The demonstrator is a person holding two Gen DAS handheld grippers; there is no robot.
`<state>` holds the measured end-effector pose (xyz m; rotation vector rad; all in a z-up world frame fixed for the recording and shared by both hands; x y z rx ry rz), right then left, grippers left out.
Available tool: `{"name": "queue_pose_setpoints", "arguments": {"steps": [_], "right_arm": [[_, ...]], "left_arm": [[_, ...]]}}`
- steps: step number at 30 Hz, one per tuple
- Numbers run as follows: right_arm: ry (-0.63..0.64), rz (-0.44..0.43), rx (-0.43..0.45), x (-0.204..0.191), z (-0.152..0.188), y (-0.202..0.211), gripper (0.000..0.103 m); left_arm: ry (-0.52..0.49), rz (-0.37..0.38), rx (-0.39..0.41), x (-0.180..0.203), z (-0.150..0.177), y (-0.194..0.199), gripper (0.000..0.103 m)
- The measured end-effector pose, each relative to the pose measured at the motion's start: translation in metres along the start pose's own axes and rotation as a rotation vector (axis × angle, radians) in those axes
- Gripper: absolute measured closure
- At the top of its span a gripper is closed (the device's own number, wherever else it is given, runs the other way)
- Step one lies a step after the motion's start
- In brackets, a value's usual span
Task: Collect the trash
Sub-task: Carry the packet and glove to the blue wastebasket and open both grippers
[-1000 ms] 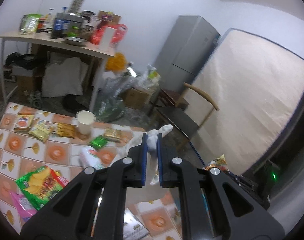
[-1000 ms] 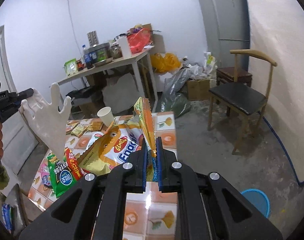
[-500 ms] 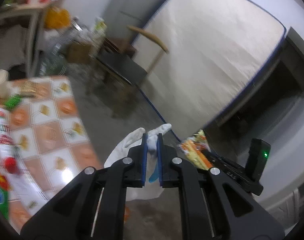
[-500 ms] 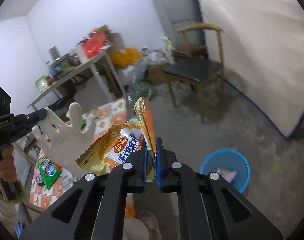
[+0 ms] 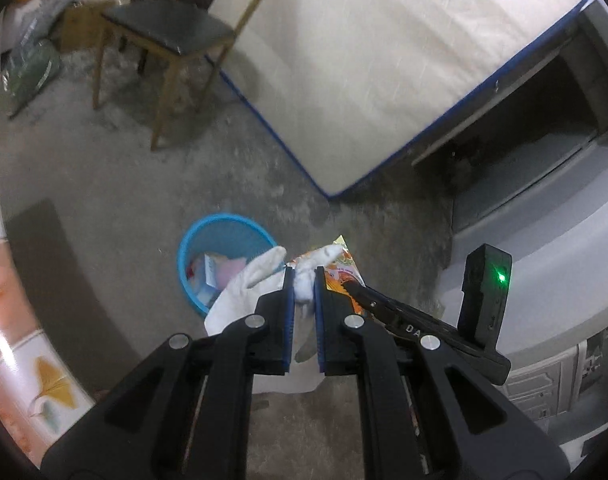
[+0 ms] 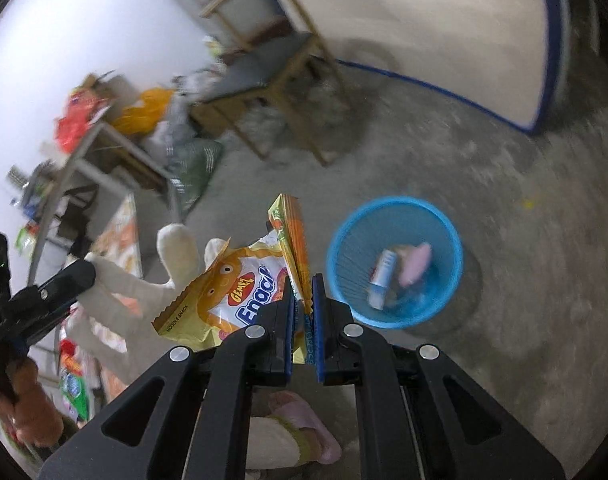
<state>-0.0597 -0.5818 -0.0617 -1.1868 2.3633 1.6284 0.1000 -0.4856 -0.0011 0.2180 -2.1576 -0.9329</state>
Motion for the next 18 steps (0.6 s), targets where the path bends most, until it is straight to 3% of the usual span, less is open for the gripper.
{"name": "queue_pose_setpoints", "arguments": {"steps": [4, 11, 17, 18], "right_arm": [[-0.094, 0.044, -0.037, 0.038, -0.004, -0.035, 0.094], [-0.223, 0.079, -0.082, 0.081, -0.014, -0.089, 0.094], [-0.255, 0.130, -0.087, 0.099, -0.040, -0.123, 0.087], [-0.261, 0.143, -0.088, 0.102, -0.043, -0.128, 0.087]], "left_arm": [[0.033, 0.018, -0.058, -0.007, -0.002, -0.057, 0.096], [0.066, -0.001, -0.083, -0.024, -0.015, -0.133, 0.096], [0.000, -0.053, -0.085, -0.019, -0.033, -0.178, 0.095], [0.000, -0.062, -0.088, -0.020, -0.035, -0.182, 0.090]]}}
Point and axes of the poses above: each gripper's, at about its wrist camera, not at the fingertips, and y roughly against the way its jaws point, x to its right, z to its underside, the point moved 5 cm from there along -y, roughly the way its jaws point
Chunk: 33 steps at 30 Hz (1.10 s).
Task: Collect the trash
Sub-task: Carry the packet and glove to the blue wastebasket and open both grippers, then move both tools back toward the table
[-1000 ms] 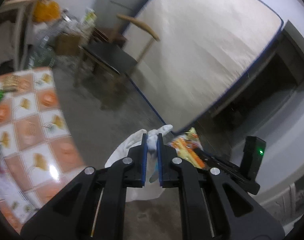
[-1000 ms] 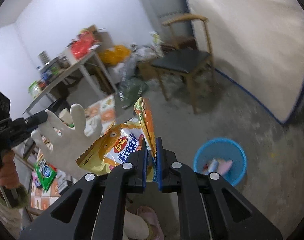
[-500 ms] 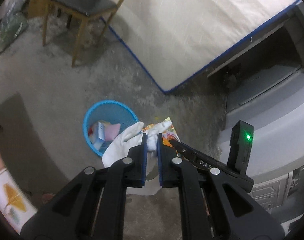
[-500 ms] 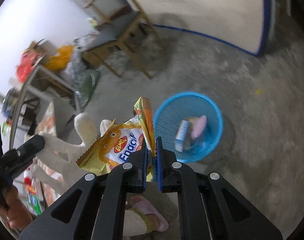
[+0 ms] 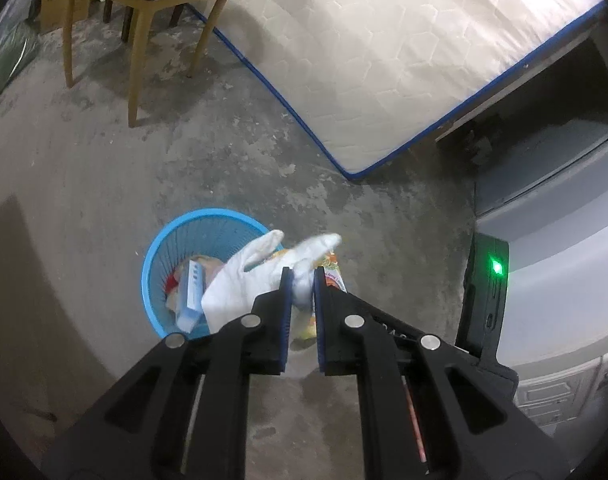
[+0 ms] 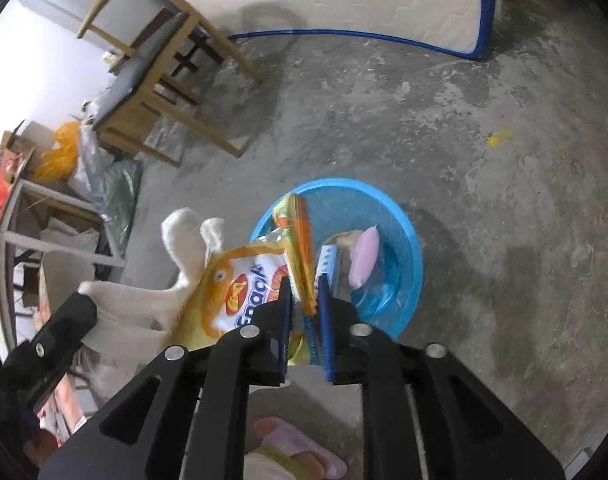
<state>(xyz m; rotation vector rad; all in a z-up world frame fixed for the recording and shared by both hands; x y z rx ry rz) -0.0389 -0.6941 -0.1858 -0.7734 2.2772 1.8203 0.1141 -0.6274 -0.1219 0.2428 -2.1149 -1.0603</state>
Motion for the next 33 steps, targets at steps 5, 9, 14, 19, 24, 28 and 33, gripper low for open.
{"name": "queue_pose_setpoints", "arguments": {"steps": [5, 9, 14, 19, 24, 28, 33], "right_arm": [[-0.055, 0.038, -0.057, 0.016, -0.008, -0.047, 0.050], [-0.099, 0.067, -0.087, 0.033, 0.005, -0.070, 0.049], [-0.102, 0.055, -0.072, 0.040, 0.012, -0.070, 0.049], [-0.064, -0.021, -0.007, 0.030, 0.015, -0.034, 0.049], [0.053, -0.073, 0.051, 0.012, 0.030, 0.014, 0.041], [0.151, -0.116, 0.093, -0.010, 0.047, 0.058, 0.031], [0.243, -0.177, 0.144, -0.047, 0.067, 0.108, 0.026]], "left_arm": [[-0.018, -0.091, 0.044, -0.013, -0.004, -0.016, 0.053], [0.000, -0.082, 0.014, -0.028, 0.008, -0.008, 0.051], [0.017, -0.067, 0.042, -0.041, 0.016, 0.023, 0.047], [0.023, -0.037, 0.131, -0.041, 0.036, 0.089, 0.041], [-0.067, -0.093, 0.241, -0.036, 0.062, 0.173, 0.034], [-0.074, -0.128, 0.379, -0.042, 0.089, 0.245, 0.026], [-0.027, -0.195, 0.490, -0.063, 0.130, 0.314, 0.022]]}}
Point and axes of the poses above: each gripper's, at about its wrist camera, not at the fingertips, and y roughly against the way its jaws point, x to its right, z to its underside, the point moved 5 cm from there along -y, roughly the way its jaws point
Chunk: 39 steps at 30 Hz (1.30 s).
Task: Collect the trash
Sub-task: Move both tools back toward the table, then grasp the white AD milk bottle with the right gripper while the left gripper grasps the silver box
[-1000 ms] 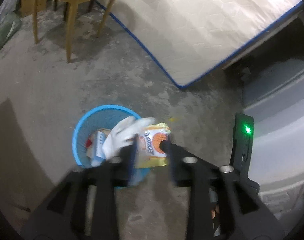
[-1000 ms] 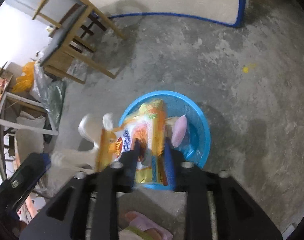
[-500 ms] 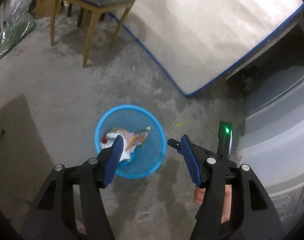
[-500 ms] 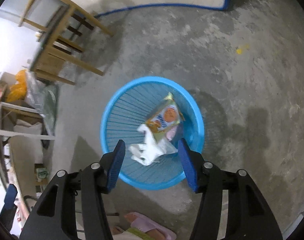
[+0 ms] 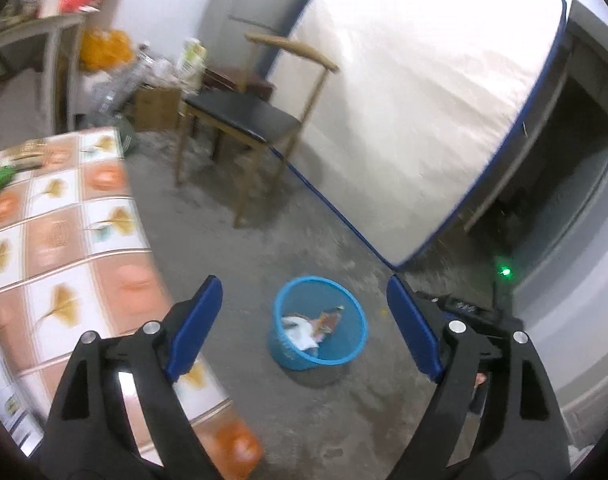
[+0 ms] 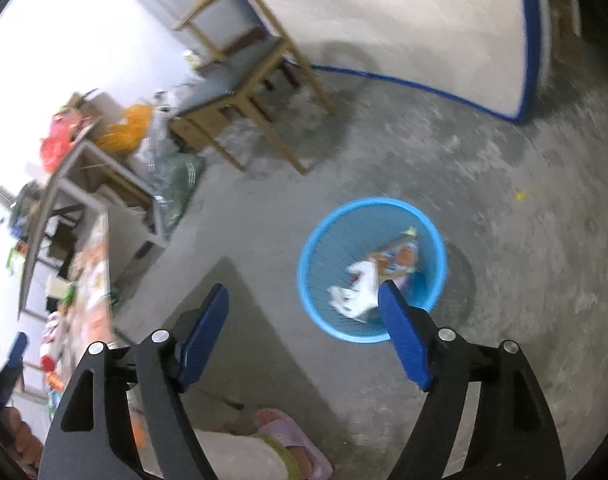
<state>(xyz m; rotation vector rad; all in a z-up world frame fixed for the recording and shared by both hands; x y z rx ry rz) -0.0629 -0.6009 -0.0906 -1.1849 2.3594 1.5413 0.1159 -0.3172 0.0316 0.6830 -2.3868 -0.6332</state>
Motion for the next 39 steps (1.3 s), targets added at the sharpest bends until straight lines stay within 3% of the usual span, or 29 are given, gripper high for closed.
{"name": "queue_pose_setpoints", "arguments": {"steps": [9, 15, 22, 27, 31, 39], "right_arm": [[0.198, -0.168, -0.033, -0.143, 0.022, 0.026, 0.025], [0.380, -0.279, -0.125, -0.260, 0.058, 0.022, 0.025], [0.555, -0.342, -0.226, -0.361, 0.110, 0.006, 0.025], [0.643, -0.366, -0.300, -0.421, 0.149, -0.018, 0.025], [0.724, -0.382, -0.323, -0.476, 0.176, -0.035, 0.025], [0.868, -0.347, -0.352, -0.565, 0.198, -0.078, 0.025]], "left_arm": [[0.015, -0.136, 0.106, -0.062, 0.033, 0.119, 0.019], [0.108, -0.284, 0.154, -0.128, 0.067, 0.180, 0.019], [0.240, -0.440, 0.193, -0.208, 0.119, 0.245, 0.019], [0.353, -0.405, 0.211, -0.238, 0.151, 0.260, 0.019], [0.337, -0.367, 0.207, -0.237, 0.161, 0.253, 0.019], [0.281, -0.290, 0.181, -0.232, 0.164, 0.234, 0.019]]}}
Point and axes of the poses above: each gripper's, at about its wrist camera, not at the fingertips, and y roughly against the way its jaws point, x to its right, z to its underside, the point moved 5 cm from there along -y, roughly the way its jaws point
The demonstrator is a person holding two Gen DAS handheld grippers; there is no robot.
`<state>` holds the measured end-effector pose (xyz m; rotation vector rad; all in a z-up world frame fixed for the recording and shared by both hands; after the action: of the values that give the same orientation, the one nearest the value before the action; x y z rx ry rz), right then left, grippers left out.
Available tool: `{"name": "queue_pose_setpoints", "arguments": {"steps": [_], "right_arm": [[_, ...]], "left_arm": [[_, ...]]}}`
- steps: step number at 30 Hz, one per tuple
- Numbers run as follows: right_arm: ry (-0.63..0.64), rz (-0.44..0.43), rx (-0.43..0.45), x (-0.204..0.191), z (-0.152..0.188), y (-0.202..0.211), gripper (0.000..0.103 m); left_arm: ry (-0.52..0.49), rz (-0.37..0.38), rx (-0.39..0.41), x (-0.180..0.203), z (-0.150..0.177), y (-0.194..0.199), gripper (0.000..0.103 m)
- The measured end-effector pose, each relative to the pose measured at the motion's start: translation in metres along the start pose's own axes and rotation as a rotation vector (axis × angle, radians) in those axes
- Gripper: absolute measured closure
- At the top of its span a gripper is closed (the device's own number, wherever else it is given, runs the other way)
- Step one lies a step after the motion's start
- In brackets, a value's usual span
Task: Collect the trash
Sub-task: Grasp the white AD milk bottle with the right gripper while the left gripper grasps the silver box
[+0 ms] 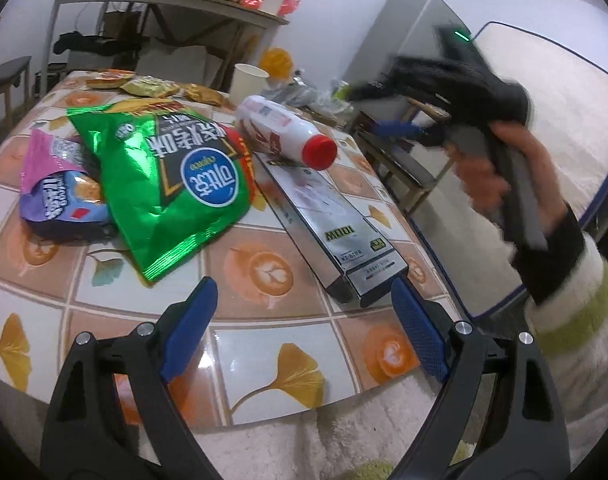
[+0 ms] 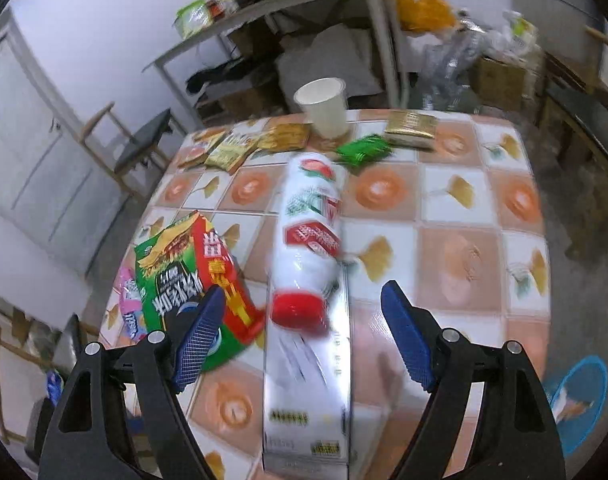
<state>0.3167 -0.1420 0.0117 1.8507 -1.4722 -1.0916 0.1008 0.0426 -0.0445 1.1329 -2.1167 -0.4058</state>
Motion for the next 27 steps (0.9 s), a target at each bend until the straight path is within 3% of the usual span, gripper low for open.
{"name": "queue_pose_setpoints", "arguments": {"steps": [8, 10, 12, 18, 25, 27], "right_arm": [[0.144, 0.129, -0.199, -0.014, -0.040, -0.096, 0.026], [0.149, 0.131, -0.263, -0.011, -0.039, -0.115, 0.038], [0.130, 0.101, -0.273, -0.008, -0.038, -0.119, 0.040], [0.121, 0.052, -0.215, -0.002, -0.029, -0.083, 0.041], [0.068, 0.099, -0.136, 0.041, -0.005, -0.018, 0.041], [0.041, 0.122, -0.138, 0.057, 0.015, -0.005, 0.041]], "left_arm": [[0.018, 0.017, -0.003, -0.006, 0.000, -0.008, 0.019], [0.028, 0.022, -0.004, -0.008, 0.001, -0.008, 0.019], [0.034, 0.025, -0.002, -0.009, 0.000, -0.008, 0.019], [0.044, 0.039, -0.001, -0.013, -0.005, -0.014, 0.019], [0.029, 0.063, -0.001, -0.006, -0.005, -0.018, 0.019], [0.022, 0.065, -0.005, -0.003, -0.007, -0.022, 0.019]]}}
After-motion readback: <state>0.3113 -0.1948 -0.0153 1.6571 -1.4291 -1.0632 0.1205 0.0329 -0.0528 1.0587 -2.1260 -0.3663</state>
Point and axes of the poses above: each gripper's, at about its wrist camera, not at the fingertips, and y roughly against the way its jaws point, x to its right, z to its underside, the point moved 5 cm from there along -y, roughly the way its jaws point
